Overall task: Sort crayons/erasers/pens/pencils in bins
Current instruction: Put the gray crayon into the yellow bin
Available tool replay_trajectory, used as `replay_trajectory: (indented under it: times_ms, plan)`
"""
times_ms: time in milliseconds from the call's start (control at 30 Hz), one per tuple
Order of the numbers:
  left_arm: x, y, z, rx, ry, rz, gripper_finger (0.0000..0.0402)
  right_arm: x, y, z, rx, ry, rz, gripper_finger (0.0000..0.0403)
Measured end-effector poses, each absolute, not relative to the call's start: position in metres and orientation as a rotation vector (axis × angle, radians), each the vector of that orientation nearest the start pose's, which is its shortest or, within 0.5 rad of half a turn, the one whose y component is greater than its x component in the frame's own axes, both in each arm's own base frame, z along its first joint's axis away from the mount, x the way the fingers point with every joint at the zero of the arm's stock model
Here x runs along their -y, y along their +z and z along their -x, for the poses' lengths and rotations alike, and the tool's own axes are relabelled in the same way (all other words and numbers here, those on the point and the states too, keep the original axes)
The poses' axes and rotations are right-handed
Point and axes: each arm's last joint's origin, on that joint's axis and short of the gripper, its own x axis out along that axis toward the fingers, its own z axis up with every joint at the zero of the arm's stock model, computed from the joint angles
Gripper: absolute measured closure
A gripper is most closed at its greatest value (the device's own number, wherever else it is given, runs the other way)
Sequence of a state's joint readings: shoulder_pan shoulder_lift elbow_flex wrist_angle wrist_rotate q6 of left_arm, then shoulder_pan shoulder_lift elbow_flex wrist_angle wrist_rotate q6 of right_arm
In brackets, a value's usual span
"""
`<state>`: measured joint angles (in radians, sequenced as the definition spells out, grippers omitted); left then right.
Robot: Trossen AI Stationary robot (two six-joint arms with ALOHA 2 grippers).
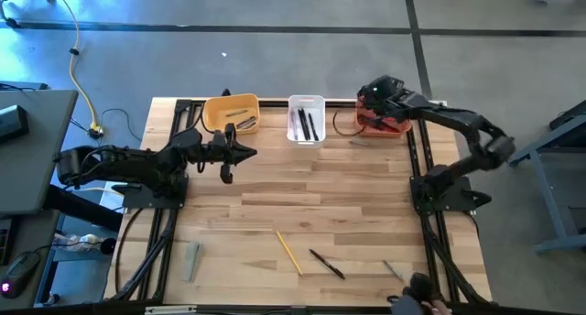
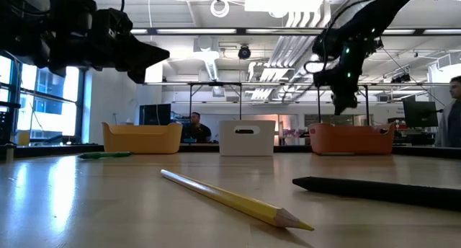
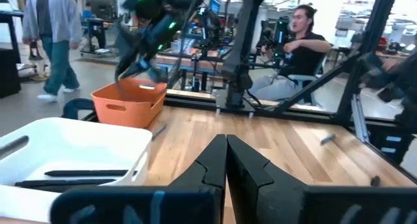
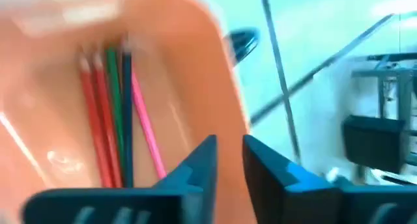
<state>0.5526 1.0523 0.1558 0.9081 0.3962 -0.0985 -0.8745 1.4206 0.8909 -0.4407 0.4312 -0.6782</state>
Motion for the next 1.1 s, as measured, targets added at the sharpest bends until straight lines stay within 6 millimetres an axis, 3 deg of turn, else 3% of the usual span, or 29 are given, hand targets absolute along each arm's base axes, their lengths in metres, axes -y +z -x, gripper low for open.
replay_trajectory:
  times_ms: [100,233,400,500,733,1100]
  plan:
    - [-0.092,0.18,-0.158,0.017,0.135,0.08,0.0402,0.207,0.238,-0.161,-1.153,-0.796,0.181,0.0389]
    - [-0.098,0.18,-0.154,0.015,0.108,0.089,0.0401,0.19,0.252,-0.16,-0.786,-0.676,0.032,0.0391]
    - [-0.1,0.18,-0.152,0.012,0.097,0.092,0.0401,0.166,0.238,-0.166,-0.424,-0.54,0.063,0.04]
    - [-0.097,0.177,-0.154,-0.015,0.071,0.073,0.0402,0.151,0.225,-0.17,-0.299,-0.456,0.059,0.0401]
    - [-0.086,0.175,-0.16,-0.036,0.0,0.011,0.0402,0.115,0.213,-0.185,-0.291,-0.297,0.059,0.0402]
    - [-0.074,0.175,-0.166,-0.032,-0.071,-0.035,0.0402,0.051,0.189,-0.2,-0.578,-0.302,-0.024,0.0403]
